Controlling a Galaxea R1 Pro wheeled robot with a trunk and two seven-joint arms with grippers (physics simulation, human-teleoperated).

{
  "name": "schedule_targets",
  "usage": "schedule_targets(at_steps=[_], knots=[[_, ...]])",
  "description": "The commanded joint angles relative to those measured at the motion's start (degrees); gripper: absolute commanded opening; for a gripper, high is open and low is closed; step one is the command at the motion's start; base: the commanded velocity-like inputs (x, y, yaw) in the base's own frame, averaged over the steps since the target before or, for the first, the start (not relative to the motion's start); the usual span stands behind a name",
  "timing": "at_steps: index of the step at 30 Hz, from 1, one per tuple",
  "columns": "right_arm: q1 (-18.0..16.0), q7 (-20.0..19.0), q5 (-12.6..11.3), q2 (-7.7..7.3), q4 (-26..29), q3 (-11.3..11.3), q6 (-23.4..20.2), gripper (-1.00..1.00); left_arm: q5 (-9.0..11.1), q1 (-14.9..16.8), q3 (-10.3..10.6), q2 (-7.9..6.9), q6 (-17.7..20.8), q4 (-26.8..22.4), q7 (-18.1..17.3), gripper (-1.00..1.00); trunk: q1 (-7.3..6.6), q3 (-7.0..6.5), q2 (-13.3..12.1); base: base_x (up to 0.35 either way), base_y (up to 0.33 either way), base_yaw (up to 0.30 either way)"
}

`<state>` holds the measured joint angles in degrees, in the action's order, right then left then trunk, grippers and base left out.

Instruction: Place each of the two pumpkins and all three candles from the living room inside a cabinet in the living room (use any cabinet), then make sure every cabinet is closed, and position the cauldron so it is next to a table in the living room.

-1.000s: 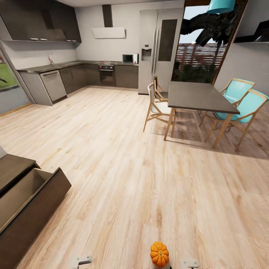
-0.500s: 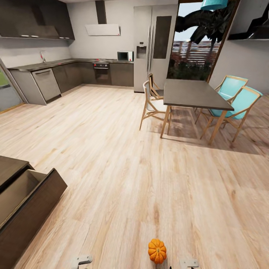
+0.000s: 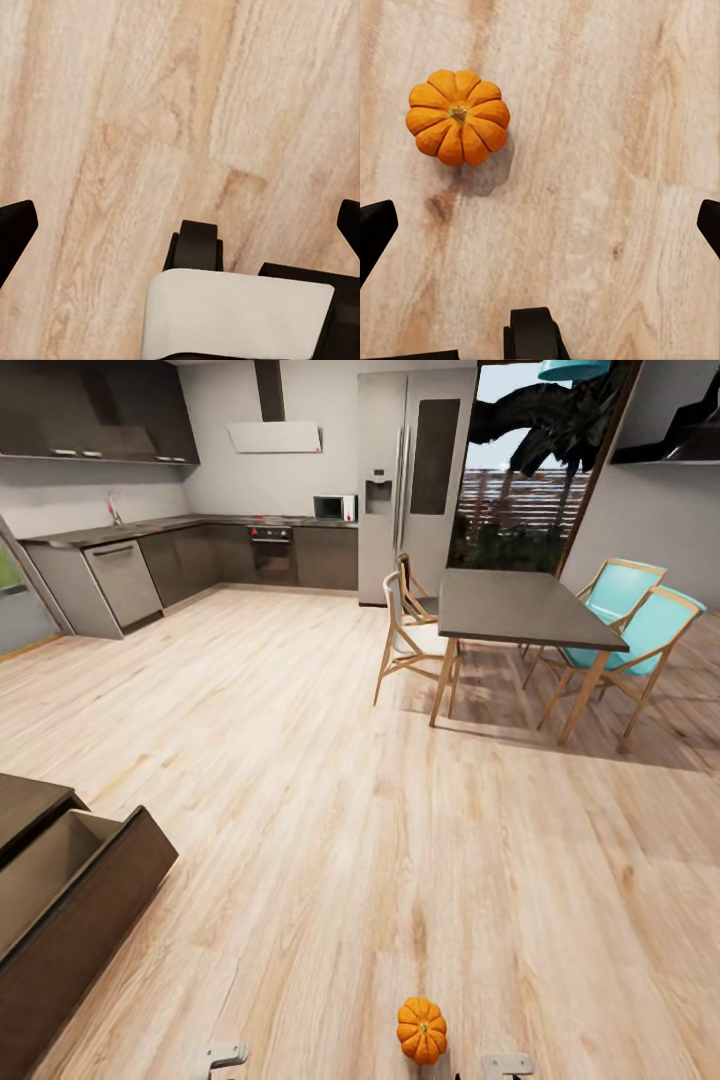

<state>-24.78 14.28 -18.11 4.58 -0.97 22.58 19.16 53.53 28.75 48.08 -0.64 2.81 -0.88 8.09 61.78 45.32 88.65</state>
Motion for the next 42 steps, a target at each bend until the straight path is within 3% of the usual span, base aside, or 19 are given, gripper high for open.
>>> schedule_targets(at_steps=[1, 12, 19, 26, 28, 32, 37, 40, 42], knots=[[0.0, 0.0, 0.0, 0.0, 0.0, 0.0, 0.0, 1.0, 0.0, 0.0, 0.0, 0.0, 0.0, 0.0, 0.0, 1.0, 0.23, 0.19, 0.4, 0.0, 0.0, 0.0], [0.0, 0.0, 0.1, 0.06, 0.1, 0.0, 0.5, 1.0, 0.0, 0.0, 0.0, 0.02, 0.0, 0.0, 0.0, 1.0, 2.64, 2.16, 4.8, 0.0, 0.0, 0.0], [0.0, 0.2, 0.0, 0.19, 0.2, 0.0, 0.6, 1.0, -0.1, 0.0, 0.0, 1.36, 0.2, 0.0, -0.2, 1.0, 2.64, 2.16, 4.8, 0.0, 0.0, 0.0], [-0.4, 0.3, 0.5, 0.06, 1.5, 0.2, 0.0, 1.0, -0.3, 0.7, 0.0, 1.34, 0.7, -2.7, -0.3, 1.0, 2.64, 2.16, 4.8, 0.0, 0.0, 0.0], [-1.5, 0.1, 0.4, -0.29, 4.0, 0.2, -1.5, 1.0, -0.2, 3.3, 0.0, 0.61, 1.1, -7.1, -0.2, 1.0, 2.64, 2.16, 4.8, 0.0, 0.0, 0.0], [-5.0, -0.9, 0.0, -2.33, 5.7, -0.2, -5.6, 1.0, -0.1, 8.5, -0.2, 0.17, 3.6, -9.8, -0.2, 1.0, 2.64, 2.16, 4.8, 0.0, 0.0, 0.0], [-9.0, -7.0, -2.0, -5.38, 6.3, -1.4, -7.2, 1.0, 0.5, 17.2, -0.8, 0.55, 7.0, -10.4, -1.5, 1.0, 2.64, 2.16, 4.8, 0.0, 0.0, 0.0], [-10.1, -10.1, -4.5, -6.18, 6.3, -2.9, -8.4, 1.0, 1.5, 20.2, -2.9, 0.56, 13.3, -13.4, -4.2, 1.0, 2.64, 2.16, 4.8, 0.0, 0.0, 0.0], [-10.5, -10.9, -5.4, -6.81, 6.3, -3.4, -8.8, 1.0, 1.7, 21.7, -6.0, -0.05, 16.1, -16.5, -5.8, 1.0, 2.64, 2.16, 4.8, 0.0, 0.0, 0.0]])
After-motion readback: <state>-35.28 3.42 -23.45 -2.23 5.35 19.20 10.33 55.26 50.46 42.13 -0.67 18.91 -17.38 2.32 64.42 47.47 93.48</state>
